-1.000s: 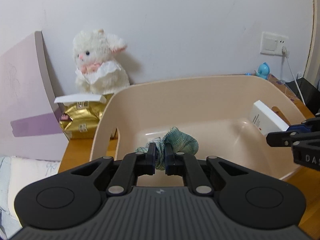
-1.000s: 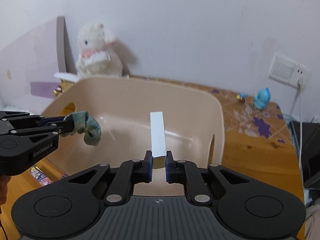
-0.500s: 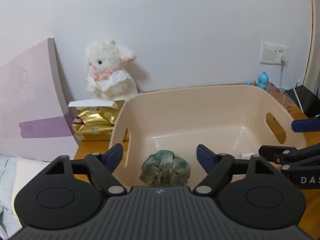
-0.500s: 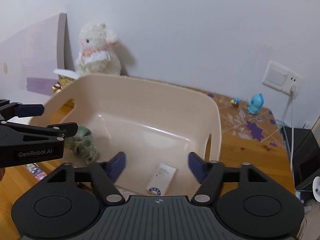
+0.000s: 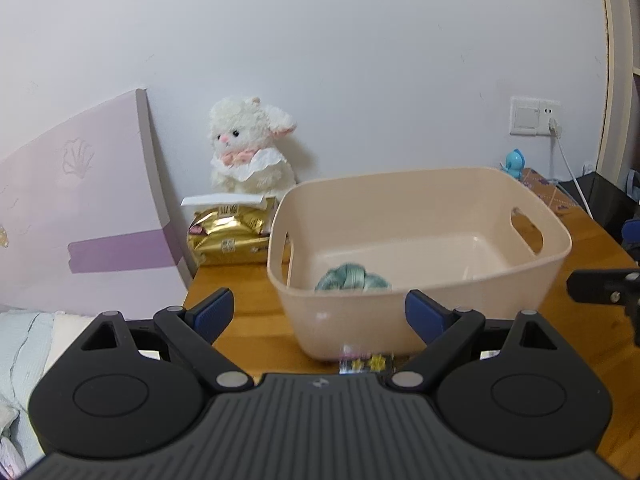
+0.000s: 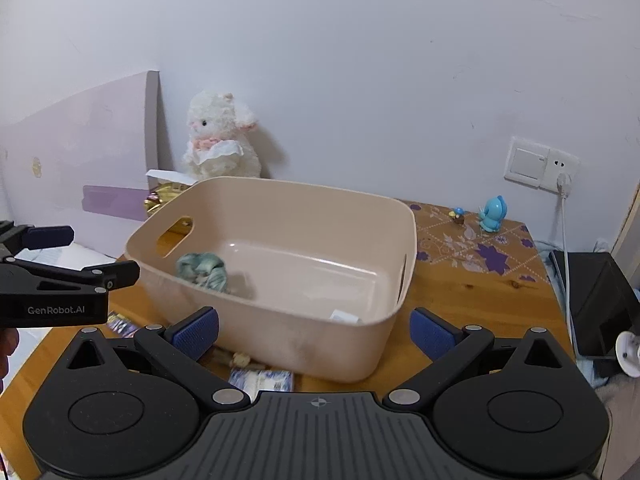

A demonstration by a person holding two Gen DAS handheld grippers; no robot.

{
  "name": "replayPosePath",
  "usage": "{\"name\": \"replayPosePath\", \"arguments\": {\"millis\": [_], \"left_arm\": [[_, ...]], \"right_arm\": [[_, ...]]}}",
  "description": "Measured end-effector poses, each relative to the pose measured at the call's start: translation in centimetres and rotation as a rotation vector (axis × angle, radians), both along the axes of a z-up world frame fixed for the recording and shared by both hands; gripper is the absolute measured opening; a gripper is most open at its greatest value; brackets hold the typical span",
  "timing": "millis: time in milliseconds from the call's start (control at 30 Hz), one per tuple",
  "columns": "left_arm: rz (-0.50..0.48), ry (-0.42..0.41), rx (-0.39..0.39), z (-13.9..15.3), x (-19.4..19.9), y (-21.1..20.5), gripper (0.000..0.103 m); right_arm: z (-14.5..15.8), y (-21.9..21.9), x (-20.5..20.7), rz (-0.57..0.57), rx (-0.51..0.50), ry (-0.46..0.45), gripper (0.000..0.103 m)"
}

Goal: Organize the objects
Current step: 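Grasp the black box with the left tool while the right grasps the cartoon tissue pack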

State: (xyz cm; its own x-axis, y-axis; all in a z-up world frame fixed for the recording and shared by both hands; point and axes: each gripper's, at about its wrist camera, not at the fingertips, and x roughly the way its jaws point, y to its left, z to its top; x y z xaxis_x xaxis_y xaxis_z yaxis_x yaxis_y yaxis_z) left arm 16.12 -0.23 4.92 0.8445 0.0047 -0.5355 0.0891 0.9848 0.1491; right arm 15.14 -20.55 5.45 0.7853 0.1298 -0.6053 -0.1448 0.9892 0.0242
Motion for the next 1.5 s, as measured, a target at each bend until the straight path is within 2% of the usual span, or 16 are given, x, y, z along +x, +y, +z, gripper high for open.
{"name": "replayPosePath", "arguments": {"millis": [233, 533, 733, 967, 1233, 1500], "left_arm": [[0.019, 0.051, -0.037, -2.2, -3.4, 1.6, 0.093], [0.021, 0.111, -0.039, -6.5, -5.9, 3.3, 0.093], [0.000, 0.174, -0.038, -9.4, -5.8, 3.5, 0.093], [-0.020, 0.198, -0.053, -11.4, -5.3, 3.3, 0.093], [-0.072, 0.187, -0.020, -12.2, -4.4, 1.8, 0.093], [-0.087, 0.179, -0.034, -12.4, -2.9, 1.0, 0.093]], "right_arm": [[-1.6, -0.7, -2.8, -0.002, 0.031, 0.023, 0.103], [-5.3, -0.6, -5.3, 0.006, 0.025, 0.096, 0.103], [-8.1, -0.1, -5.5, 0.020, 0.013, 0.162, 0.103], [-10.7, 0.6, -4.7, 0.034, -0.003, 0.212, 0.103], [-12.7, 1.9, -3.6, 0.056, -0.010, 0.244, 0.103], [-13.5, 3.2, -2.7, 0.067, -0.030, 0.228, 0.103]]}}
